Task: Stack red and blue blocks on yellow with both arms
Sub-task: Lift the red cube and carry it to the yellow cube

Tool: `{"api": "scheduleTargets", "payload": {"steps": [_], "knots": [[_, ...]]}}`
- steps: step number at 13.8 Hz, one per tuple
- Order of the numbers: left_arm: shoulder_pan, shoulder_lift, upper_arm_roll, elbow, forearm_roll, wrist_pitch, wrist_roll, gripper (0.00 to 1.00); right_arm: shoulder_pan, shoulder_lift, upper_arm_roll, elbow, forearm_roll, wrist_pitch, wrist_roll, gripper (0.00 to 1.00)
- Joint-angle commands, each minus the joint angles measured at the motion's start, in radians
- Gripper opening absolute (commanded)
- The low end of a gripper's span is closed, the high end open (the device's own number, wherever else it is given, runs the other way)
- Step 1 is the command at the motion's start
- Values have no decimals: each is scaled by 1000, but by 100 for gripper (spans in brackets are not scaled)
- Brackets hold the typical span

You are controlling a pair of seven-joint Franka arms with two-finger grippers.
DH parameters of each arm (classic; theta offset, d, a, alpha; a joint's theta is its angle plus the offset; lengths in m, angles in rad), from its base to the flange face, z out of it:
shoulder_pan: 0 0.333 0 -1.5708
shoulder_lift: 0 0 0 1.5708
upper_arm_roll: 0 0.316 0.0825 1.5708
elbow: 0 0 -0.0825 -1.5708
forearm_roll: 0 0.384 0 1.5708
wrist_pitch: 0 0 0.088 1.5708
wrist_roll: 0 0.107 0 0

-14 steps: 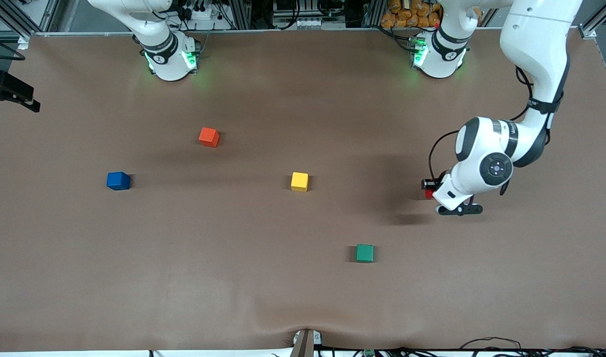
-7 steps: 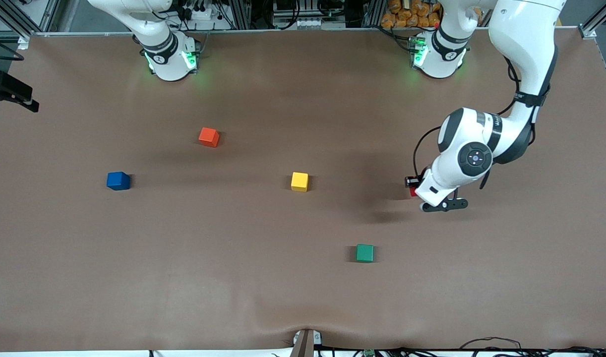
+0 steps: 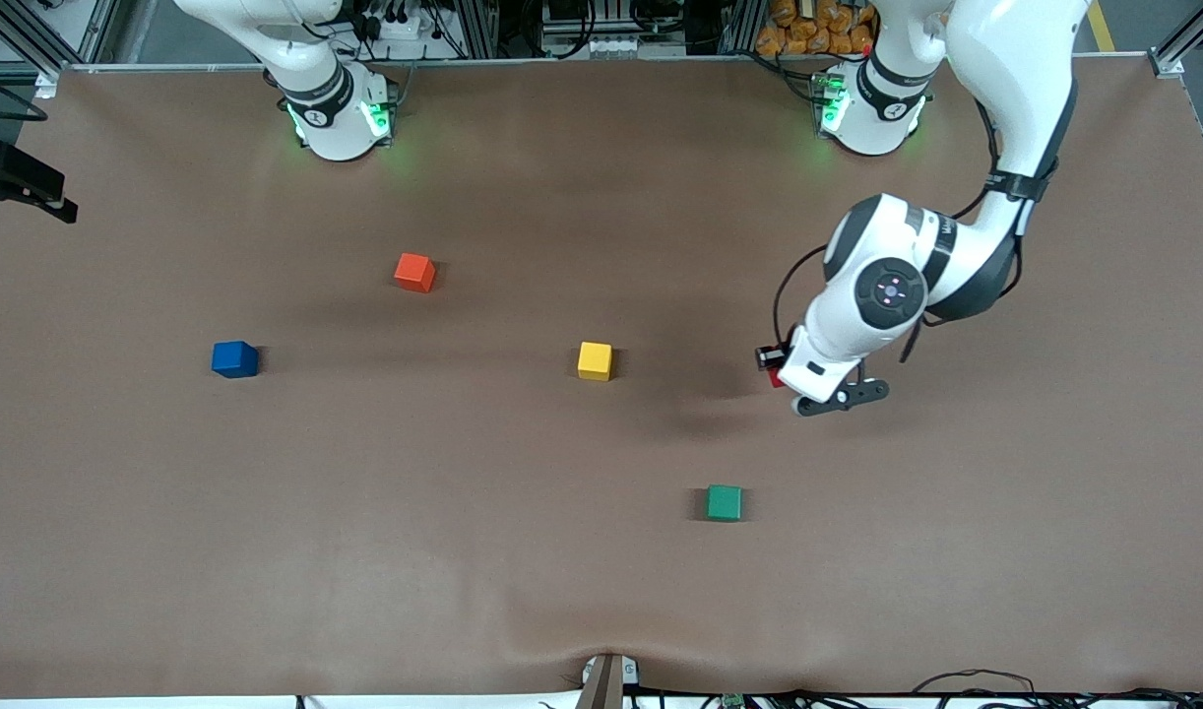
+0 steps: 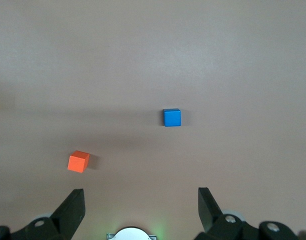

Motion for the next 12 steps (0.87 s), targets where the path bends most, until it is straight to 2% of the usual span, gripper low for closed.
{"api": "scheduleTargets", "payload": {"steps": [1, 7, 12], "knots": [[-46, 29, 2, 77, -21, -43, -94, 0, -13, 14, 10, 10, -6, -8, 7, 100], [-152, 109, 2, 193, -41, -55, -323, 0, -16, 22, 10, 12, -6, -10, 7, 100], [-232, 193, 3, 290, -40, -55, -626, 0, -16, 22, 10, 12, -6, -10, 5, 100]]}}
